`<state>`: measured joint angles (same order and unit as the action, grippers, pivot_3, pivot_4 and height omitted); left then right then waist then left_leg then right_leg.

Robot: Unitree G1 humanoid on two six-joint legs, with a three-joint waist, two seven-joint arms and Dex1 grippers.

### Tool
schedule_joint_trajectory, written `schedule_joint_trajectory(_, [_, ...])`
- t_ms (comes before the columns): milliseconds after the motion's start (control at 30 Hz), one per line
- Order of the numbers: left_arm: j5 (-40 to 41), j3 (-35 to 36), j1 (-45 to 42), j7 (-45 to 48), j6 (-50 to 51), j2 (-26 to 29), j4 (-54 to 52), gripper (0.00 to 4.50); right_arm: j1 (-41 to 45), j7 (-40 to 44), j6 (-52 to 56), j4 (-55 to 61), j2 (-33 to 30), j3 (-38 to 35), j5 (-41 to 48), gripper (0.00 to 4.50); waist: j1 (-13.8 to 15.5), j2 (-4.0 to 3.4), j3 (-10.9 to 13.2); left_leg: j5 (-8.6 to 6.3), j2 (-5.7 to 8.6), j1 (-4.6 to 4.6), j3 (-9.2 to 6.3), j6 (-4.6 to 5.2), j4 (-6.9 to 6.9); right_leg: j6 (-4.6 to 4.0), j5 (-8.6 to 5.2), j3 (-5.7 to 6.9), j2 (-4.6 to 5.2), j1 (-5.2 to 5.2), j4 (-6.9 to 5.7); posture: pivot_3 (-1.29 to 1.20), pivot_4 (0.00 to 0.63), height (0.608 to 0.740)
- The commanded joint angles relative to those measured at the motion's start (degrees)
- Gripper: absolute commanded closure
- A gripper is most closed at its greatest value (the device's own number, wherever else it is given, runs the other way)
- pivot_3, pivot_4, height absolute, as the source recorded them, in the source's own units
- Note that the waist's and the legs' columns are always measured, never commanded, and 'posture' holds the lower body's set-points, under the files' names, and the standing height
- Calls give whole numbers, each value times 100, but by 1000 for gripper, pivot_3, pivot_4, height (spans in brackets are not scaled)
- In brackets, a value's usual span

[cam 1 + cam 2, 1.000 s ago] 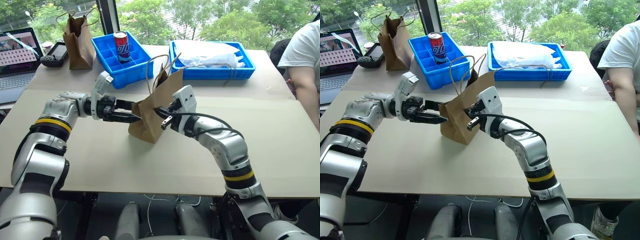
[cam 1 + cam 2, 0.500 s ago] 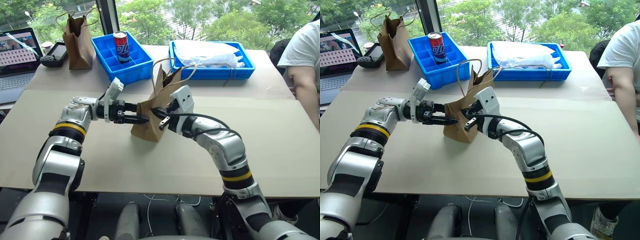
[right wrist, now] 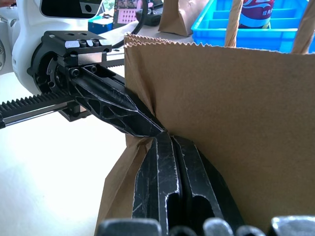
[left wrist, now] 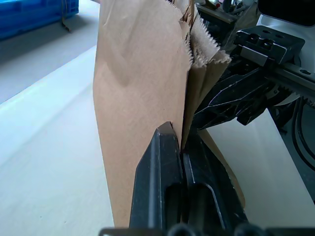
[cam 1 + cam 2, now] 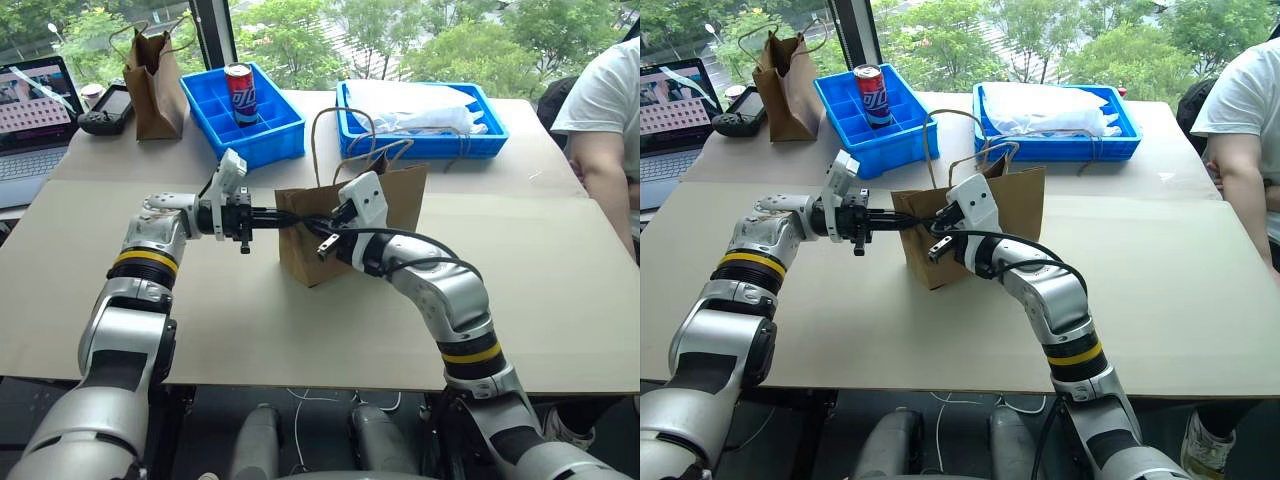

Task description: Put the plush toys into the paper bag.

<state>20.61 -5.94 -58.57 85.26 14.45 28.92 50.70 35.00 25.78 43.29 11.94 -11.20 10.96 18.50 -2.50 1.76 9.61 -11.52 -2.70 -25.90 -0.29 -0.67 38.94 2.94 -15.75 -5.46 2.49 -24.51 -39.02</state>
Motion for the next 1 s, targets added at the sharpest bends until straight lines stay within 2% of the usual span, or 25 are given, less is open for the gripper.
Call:
schedule_joint_trajectory(33, [-137,122,-247,273,-329,60,-43,4457,-153,353,770,1213,-600,-287,524,4500,18,0,0,0,0,0,0,0,0,0,0,0,0,1,0,0,150,698])
schedule_joint_trajectory(100, [-175,144,-331,478,-457,72,15,4457,-314,557,1323,1823,-971,-617,1031,4500,51,0,0,0,3,-7,-3,0,0,0,0,1,2,2,0,0,150,698])
schedule_joint_trajectory(233, [-60,-62,-432,724,-780,128,-8,4457,-734,1078,2287,2832,-1964,-1738,2359,4500,85,0,0,0,4,-12,-7,0,1,0,0,4,3,5,12,0,150,698])
schedule_joint_trajectory(333, [653,-845,-384,724,-904,375,-604,4457,-1550,1975,3017,3254,-3506,-3233,3338,4500,146,2,1,0,6,-11,-11,0,0,1,0,4,4,12,18,0,150,698])
schedule_joint_trajectory(433, [1094,-1512,-433,724,-1218,595,-901,4457,-2241,2162,3170,3214,-4198,-4088,3575,4500,149,2,1,-1,6,-12,-12,2,-2,1,0,3,6,17,33,0,150,698])
schedule_joint_trajectory(567, [1600,-2262,-556,724,-1591,851,-1206,4457,-2930,2119,3095,3225,-4467,-4556,3626,4500,119,2,1,-1,2,16,-5,2,-1,0,-1,-4,0,35,29,0,150,698])
schedule_joint_trajectory(700, [1966,-2863,-555,724,-2023,1085,-1427,4457,-3368,1958,2910,3234,-4453,-4640,3553,4500,57,2,1,-1,2,22,0,2,-2,1,-2,-12,-1,34,20,0,150,698])
schedule_joint_trajectory(833, [1615,-3112,-495,724,-2517,1057,-899,4457,-3493,1862,2718,3163,-4496,-4599,3515,4500,47,2,1,0,3,24,0,3,0,2,-3,-12,0,36,20,0,150,698])
schedule_joint_trajectory(900, [1516,-3183,-499,724,-2396,1073,-700,4457,-3513,1855,2640,3082,-4547,-4601,3501,4500,45,2,1,0,4,25,1,3,1,2,-4,-12,0,37,20,0,150,698])
schedule_joint_trajectory(1000, [1621,-3175,-469,724,-1939,1182,-662,3857,-3576,1908,2516,2953,-4651,-4596,3446,4500,47,2,2,0,5,20,0,3,1,3,-4,-12,0,35,20,0,150,698])
